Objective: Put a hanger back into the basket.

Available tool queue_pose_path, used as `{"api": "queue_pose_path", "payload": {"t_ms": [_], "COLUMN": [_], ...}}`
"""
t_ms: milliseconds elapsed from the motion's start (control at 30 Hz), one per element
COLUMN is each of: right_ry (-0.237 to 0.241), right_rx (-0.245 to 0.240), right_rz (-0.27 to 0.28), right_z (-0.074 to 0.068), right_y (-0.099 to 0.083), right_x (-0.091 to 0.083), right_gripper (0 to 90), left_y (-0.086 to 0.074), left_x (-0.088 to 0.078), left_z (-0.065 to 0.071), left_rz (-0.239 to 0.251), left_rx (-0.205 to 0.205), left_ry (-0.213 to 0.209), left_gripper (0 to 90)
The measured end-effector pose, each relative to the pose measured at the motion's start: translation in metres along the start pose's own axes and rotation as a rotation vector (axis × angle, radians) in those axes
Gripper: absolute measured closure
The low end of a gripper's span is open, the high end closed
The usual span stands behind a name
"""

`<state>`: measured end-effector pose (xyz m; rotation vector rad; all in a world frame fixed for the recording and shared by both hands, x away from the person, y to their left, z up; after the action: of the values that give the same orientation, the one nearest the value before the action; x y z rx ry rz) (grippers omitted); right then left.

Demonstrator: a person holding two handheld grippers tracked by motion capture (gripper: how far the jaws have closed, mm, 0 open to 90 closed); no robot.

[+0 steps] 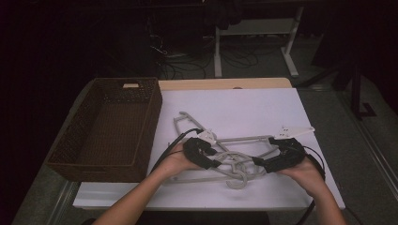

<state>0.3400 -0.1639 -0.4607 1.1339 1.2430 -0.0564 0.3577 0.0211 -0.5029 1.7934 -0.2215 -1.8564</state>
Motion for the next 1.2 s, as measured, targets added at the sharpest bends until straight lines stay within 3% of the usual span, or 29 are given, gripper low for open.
{"api": "queue_pose_path", "payload": {"t_ms": [433, 600, 767, 900, 1200], "right_ry": [0.008, 0.008, 0.007, 0.005, 0.003], "right_rx": [0.002, 0.003, 0.004, 0.004, 0.008], "right_rz": [0.008, 0.012, 0.014, 0.018, 0.025], "right_z": [0.0, 0.0, 0.0, 0.001, 0.001], "right_y": [0.0, 0.001, 0.001, 0.001, 0.001], "right_x": [-0.001, -0.002, -0.002, -0.002, -0.004], "right_gripper": [0.2, 0.3, 0.3, 0.3, 0.3], "left_y": [-0.001, -0.001, -0.001, 0.0, 0.004], "left_x": [0.014, 0.014, 0.011, 0.009, 0.002], "left_z": [0.0, 0.001, 0.0, 0.001, 0.004], "left_rz": [-0.074, -0.092, -0.096, -0.096, -0.078], "left_rx": [0.006, 0.026, 0.041, 0.072, 0.117], "left_ry": [0.026, 0.055, 0.067, 0.08, 0.082], "left_gripper": [58.8, 62.6, 65.6, 75.7, 79.5]}}
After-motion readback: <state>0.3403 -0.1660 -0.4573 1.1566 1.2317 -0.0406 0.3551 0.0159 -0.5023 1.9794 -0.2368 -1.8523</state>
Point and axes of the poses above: each handheld gripper's, and its own axes: x roughly forward along the jaws, y roughly out of its top, z roughly to its right, the point moved 9 cm from there along x, roughly forward along the jaws, and after that the axes turned 11 degrees about -z, right-handed, at the moved point
